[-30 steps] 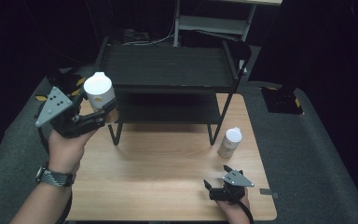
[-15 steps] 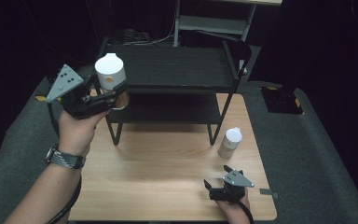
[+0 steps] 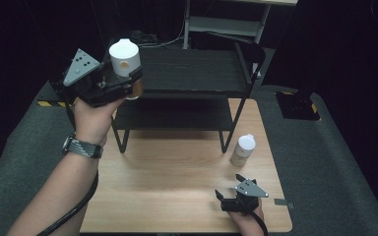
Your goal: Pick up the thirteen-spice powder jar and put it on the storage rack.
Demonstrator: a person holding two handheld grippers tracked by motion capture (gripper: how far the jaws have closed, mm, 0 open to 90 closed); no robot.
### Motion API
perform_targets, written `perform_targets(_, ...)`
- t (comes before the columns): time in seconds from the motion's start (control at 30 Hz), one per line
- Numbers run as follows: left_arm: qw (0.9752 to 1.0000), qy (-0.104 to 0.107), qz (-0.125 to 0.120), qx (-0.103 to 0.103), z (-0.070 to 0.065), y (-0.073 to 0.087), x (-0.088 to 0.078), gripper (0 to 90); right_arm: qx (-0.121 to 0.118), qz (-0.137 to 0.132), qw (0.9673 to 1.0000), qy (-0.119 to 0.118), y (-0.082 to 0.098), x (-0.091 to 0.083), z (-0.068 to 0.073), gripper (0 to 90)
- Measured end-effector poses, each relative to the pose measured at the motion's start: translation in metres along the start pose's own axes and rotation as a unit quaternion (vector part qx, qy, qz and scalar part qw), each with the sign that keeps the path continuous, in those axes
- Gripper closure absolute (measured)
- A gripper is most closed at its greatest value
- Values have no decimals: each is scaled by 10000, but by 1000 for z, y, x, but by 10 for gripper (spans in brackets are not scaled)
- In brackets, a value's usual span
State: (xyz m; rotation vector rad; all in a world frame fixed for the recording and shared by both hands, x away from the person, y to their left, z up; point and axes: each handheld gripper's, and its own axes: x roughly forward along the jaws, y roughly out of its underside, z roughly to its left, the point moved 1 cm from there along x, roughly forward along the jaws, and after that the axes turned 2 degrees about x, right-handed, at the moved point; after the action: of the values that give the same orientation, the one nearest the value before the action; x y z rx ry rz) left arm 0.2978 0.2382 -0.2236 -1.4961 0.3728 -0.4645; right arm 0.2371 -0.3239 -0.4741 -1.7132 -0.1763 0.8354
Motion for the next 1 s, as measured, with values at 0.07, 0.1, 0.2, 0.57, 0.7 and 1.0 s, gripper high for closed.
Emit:
perform_targets(0.07,10000,-50,18,38,-1,-2,6,305,-9,9,10000,-9,0,0,0,21)
perform_targets(0.1,10000,-61,25,40,-2,-3,8,305,-7,9,10000,-16,0,0,0,20)
perform_targets(0.2,9999,-104,16,49,-2,-4,16,305,-18,-11,10000,-18,0,0,-1,20)
perform_targets(0.57,9996,-276,0,79,-3,-5,39,305,-11,-31,10000,-51,1,-1,-2,20)
perform_targets(0.7,9996,-284,-14,19,-3,-3,47,305,-11,-35,10000,-58,1,-1,-2,20)
perform_targets(1.0,9995,-322,59,-19,-5,-2,63,305,-12,-53,10000,-66,2,-1,-2,20)
